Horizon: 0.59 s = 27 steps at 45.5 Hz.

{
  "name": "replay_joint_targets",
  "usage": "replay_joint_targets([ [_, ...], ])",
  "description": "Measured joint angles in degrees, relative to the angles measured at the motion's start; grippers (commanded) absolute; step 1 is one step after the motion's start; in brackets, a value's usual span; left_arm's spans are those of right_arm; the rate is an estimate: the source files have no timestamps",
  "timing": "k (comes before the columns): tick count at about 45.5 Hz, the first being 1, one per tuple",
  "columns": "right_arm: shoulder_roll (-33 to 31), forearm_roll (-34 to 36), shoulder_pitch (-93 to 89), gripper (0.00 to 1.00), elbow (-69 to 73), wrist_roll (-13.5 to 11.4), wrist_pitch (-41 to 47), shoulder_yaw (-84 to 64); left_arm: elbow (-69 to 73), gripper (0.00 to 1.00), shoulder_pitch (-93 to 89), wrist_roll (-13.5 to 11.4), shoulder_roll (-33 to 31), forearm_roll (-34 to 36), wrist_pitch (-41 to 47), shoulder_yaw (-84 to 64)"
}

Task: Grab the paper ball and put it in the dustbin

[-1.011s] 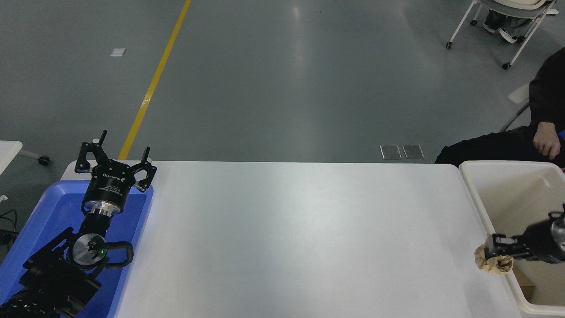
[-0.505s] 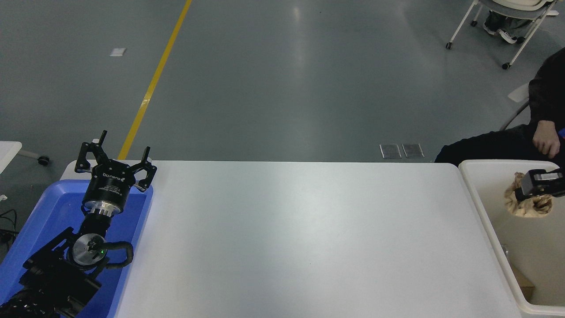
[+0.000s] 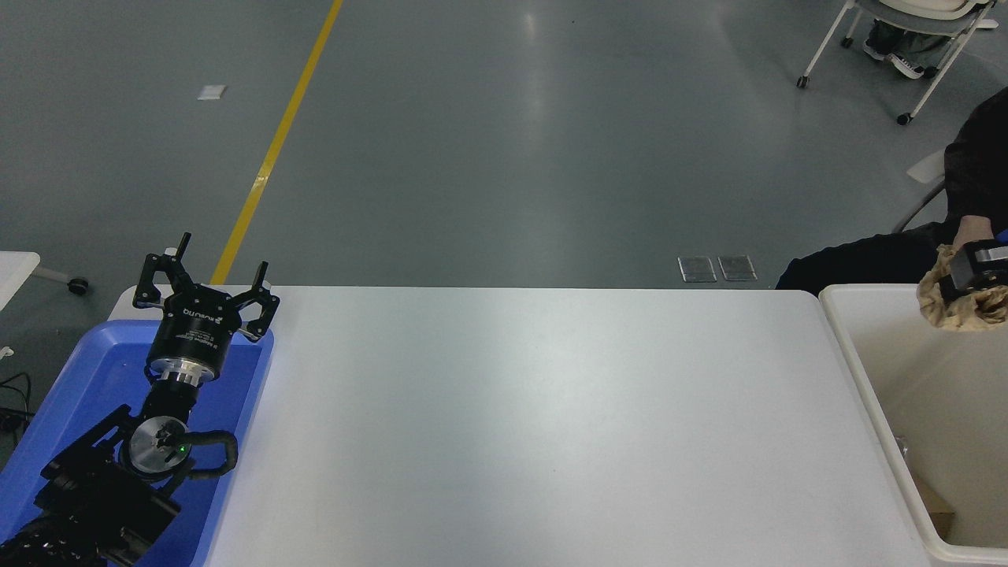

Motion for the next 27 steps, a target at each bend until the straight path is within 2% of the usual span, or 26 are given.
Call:
replay_joint_targets([
  [8,-0.1,-0.3,-8.5,0.00,-11.5,0.9,-0.5,2.7,0.0,1.00,0.1,-0.1,0.0,0.0,0.1,0.0],
  [17,0.3,0.4,-25.1,0.00,-25.4,2.3,-4.7,12.2,0.0,1.00,0.1,-0.1,0.0,0.0,0.1,-0.1],
  [27,3.4,5.8,-47.1,0.00,-39.0,2.6,-10.4,28.0,0.0,1.00,0.1,-0.1,0.0,0.0,0.1,-0.1],
])
